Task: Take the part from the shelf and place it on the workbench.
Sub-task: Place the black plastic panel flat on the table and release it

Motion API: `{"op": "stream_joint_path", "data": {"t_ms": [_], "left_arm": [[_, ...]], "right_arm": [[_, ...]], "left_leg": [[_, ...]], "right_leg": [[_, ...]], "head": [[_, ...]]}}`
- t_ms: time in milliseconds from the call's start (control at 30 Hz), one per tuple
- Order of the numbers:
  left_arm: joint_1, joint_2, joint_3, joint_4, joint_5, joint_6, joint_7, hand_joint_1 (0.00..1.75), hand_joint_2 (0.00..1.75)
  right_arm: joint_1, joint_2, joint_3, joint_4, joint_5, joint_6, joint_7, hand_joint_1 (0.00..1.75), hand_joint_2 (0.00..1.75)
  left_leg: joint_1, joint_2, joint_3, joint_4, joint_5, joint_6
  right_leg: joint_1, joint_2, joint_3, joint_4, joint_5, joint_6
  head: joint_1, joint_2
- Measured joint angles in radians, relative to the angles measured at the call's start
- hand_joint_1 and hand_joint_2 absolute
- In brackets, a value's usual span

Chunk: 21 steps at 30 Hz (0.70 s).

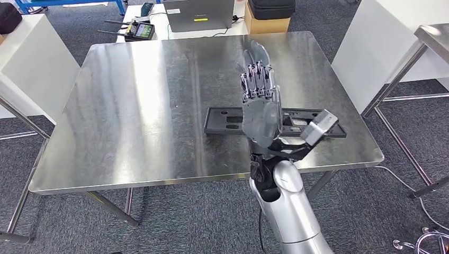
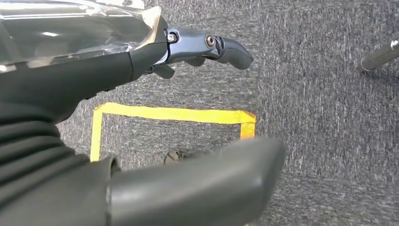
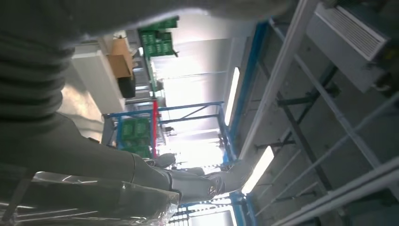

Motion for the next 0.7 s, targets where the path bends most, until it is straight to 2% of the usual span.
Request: {"op": "stream_joint_path", "data": {"t_ms": [200, 233, 333, 400, 467, 500, 533, 600, 633, 667, 700], "left_arm": [[-0.001, 0.0, 0.0, -0.007, 0.019, -0.002, 0.001, 0.0, 0.0], [-0.002, 0.001, 0.0, -0.008, 0.022, -0.003, 0.001, 0.0, 0.0], [-0.003, 0.009, 0.0, -0.011, 0.019, -0.02, -0.006, 0.0, 0.0], [-0.004, 0.015, -0.002, -0.013, 0.016, -0.035, -0.014, 0.0, 0.0], [-0.006, 0.018, -0.004, -0.016, 0.014, -0.043, -0.017, 0.0, 0.0], [-0.008, 0.018, -0.005, -0.016, 0.014, -0.045, -0.018, 0.0, 0.0], [-0.009, 0.019, -0.006, -0.017, 0.013, -0.046, -0.019, 0.0, 0.0], [-0.011, 0.02, -0.008, -0.017, 0.01, -0.046, -0.022, 0.0, 0.0], [-0.011, 0.021, -0.009, -0.017, 0.008, -0.047, -0.024, 0.0, 0.0], [-0.01, 0.021, -0.012, -0.017, 0.006, -0.047, -0.025, 0.0, 0.0], [-0.01, 0.02, -0.015, -0.017, 0.004, -0.047, -0.026, 0.0, 0.0]], "right_arm": [[0.134, -0.02, -0.002, -0.143, -0.005, 0.0, -0.046, 0.0, 0.0], [0.152, -0.023, -0.004, -0.162, -0.003, 0.0, -0.049, 0.0, 0.0], [0.196, -0.039, -0.013, -0.21, 0.005, 0.0, -0.056, 0.0, 0.0], [0.215, -0.051, -0.027, -0.241, 0.006, 0.002, -0.063, 0.0, 0.0], [0.228, -0.063, -0.042, -0.268, 0.005, 0.003, -0.067, 0.0, 0.0], [0.232, -0.07, -0.047, -0.278, 0.005, 0.004, -0.067, 0.0, 0.0], [0.237, -0.077, -0.053, -0.285, 0.005, 0.004, -0.068, 0.0, 0.0], [0.251, -0.091, -0.065, -0.293, 0.007, 0.002, -0.072, 0.0, 0.0], [0.263, -0.097, -0.072, -0.295, 0.008, 0.001, -0.077, 0.0, 0.0], [0.275, -0.102, -0.079, -0.297, 0.01, 0.0, -0.083, 0.0, 0.0], [0.287, -0.106, -0.085, -0.299, 0.011, -0.001, -0.09, 0.0, 0.0]], "left_leg": [[0.0, 0.0, 0.002, 0.0, -0.003, -0.001], [0.0, 0.0, 0.001, 0.003, -0.005, 0.001], [0.001, 0.001, -0.003, 0.013, -0.013, 0.013], [0.0, 0.001, -0.002, 0.011, -0.013, 0.022], [0.006, 0.004, 0.015, -0.014, 0.003, 0.033], [0.009, 0.006, 0.024, -0.027, 0.013, 0.04], [0.012, 0.009, 0.031, -0.037, 0.021, 0.044], [0.011, 0.011, 0.031, -0.039, 0.025, 0.047], [0.012, 0.011, 0.029, -0.038, 0.025, 0.047], [0.012, 0.011, 0.026, -0.036, 0.024, 0.045], [0.014, 0.01, 0.025, -0.032, 0.023, 0.042]], "right_leg": [[0.0, 0.0, 0.0, 0.0, -0.002, 0.002], [-0.005, 0.0, 0.001, -0.001, -0.002, 0.003], [-0.014, 0.0, 0.003, -0.004, -0.002, 0.005], [-0.012, 0.0, 0.007, -0.009, 0.001, 0.012], [-0.007, 0.0, 0.009, -0.005, -0.004, 0.017], [-0.005, 0.0, 0.001, 0.018, -0.019, 0.014], [-0.004, 0.0, -0.017, 0.064, -0.045, 0.009], [-0.006, 0.0, -0.071, 0.191, -0.106, 0.001], [-0.007, 0.0, -0.091, 0.239, -0.124, 0.004], [-0.008, 0.0, -0.093, 0.253, -0.125, 0.013], [-0.01, 0.0, -0.075, 0.226, -0.11, 0.025]], "head": [[0.0, 0.0], [0.0, 0.0], [-0.002, 0.0], [-0.002, 0.0], [-0.001, 0.0], [0.0, 0.0], [0.003, 0.0], [0.007, 0.0], [0.008, 0.0], [0.008, 0.0], [0.008, 0.0]]}}
